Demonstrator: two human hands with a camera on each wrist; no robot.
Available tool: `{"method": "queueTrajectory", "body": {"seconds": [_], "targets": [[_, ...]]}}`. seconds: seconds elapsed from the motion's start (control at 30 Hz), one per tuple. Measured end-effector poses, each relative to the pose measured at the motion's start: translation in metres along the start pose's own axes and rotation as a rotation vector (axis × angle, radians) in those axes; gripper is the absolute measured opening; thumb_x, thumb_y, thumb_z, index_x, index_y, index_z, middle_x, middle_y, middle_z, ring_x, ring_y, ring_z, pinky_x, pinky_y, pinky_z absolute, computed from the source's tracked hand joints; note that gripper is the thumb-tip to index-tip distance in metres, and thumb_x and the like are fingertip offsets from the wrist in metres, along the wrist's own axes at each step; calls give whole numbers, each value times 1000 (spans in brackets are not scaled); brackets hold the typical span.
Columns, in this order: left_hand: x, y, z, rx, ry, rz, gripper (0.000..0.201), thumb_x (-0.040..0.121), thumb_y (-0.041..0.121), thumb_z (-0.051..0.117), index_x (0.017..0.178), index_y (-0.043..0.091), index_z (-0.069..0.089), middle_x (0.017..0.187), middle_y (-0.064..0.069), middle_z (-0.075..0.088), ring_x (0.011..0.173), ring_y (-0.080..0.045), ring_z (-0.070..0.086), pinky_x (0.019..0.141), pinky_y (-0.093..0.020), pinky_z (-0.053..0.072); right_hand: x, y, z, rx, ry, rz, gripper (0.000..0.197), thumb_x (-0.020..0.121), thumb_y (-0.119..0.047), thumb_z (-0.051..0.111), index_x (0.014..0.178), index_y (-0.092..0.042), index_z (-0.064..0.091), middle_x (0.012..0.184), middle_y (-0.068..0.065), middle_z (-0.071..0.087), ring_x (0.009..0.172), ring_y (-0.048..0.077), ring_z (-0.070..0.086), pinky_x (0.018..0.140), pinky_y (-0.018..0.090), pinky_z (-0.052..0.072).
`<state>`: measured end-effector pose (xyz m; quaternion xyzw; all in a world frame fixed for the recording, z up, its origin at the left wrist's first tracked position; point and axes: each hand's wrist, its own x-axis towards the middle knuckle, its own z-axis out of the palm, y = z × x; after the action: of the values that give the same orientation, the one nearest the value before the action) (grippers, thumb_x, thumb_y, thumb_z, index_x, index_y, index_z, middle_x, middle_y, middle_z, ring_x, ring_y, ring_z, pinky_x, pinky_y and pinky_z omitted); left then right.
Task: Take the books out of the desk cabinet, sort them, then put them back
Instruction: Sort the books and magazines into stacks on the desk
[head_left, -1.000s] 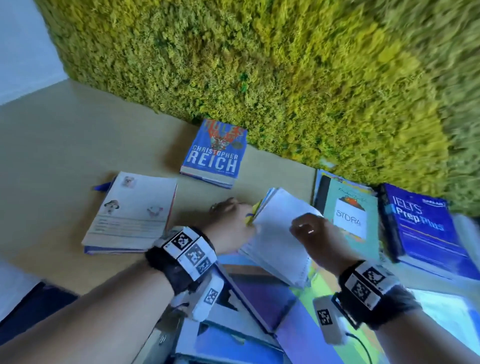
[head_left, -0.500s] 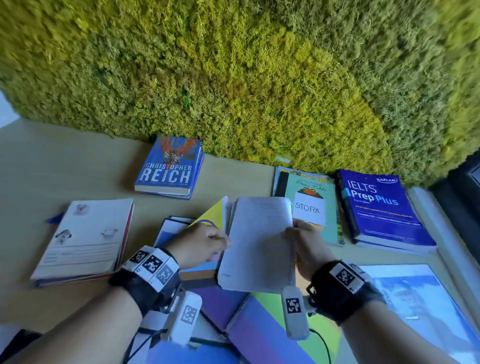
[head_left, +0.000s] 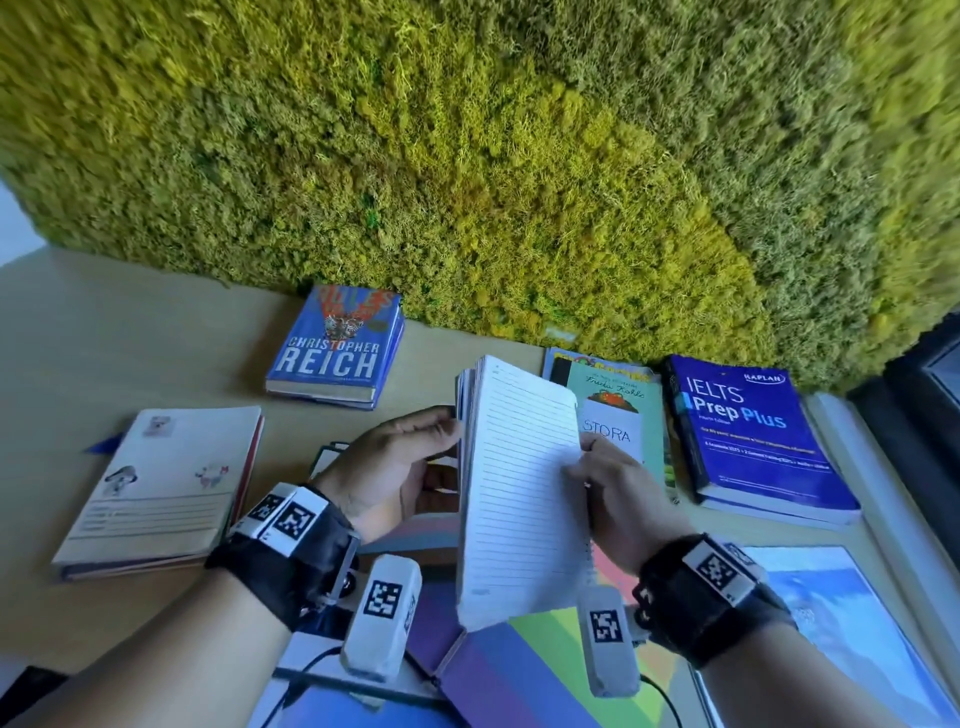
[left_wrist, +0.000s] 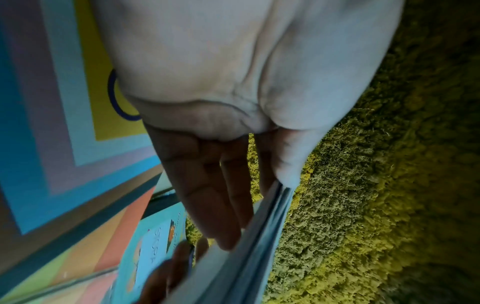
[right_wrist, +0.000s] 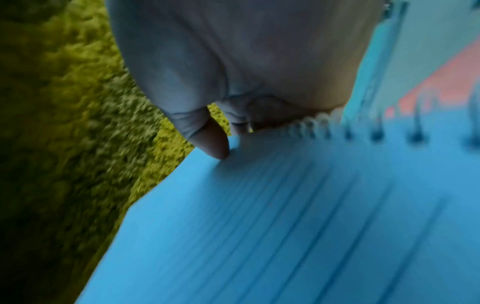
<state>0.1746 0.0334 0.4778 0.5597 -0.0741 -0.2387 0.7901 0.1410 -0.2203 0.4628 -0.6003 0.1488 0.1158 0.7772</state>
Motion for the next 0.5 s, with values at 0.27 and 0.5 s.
{"method": "queueTrajectory", "body": {"seconds": [0.27, 0.5], "targets": [[-1, 0, 17, -214, 46, -29, 15, 89, 15, 60, 100, 12, 70, 96, -13, 71, 81, -29, 68, 68, -37, 58, -25, -18, 36, -573, -93, -255, 69, 88, -73, 52, 137, -24, 59, 135, 0, 66, 124, 11, 61, 109, 46, 45], [-1, 4, 25, -238, 4, -65, 34, 91, 19, 59, 123, 9, 61, 112, -21, 65, 81, -31, 66, 73, -38, 58, -42, -27, 59, -444, -316, -236, 37, 100, -32, 64, 136, -26, 59, 126, 5, 72, 114, 30, 70, 99, 46, 57]]}}
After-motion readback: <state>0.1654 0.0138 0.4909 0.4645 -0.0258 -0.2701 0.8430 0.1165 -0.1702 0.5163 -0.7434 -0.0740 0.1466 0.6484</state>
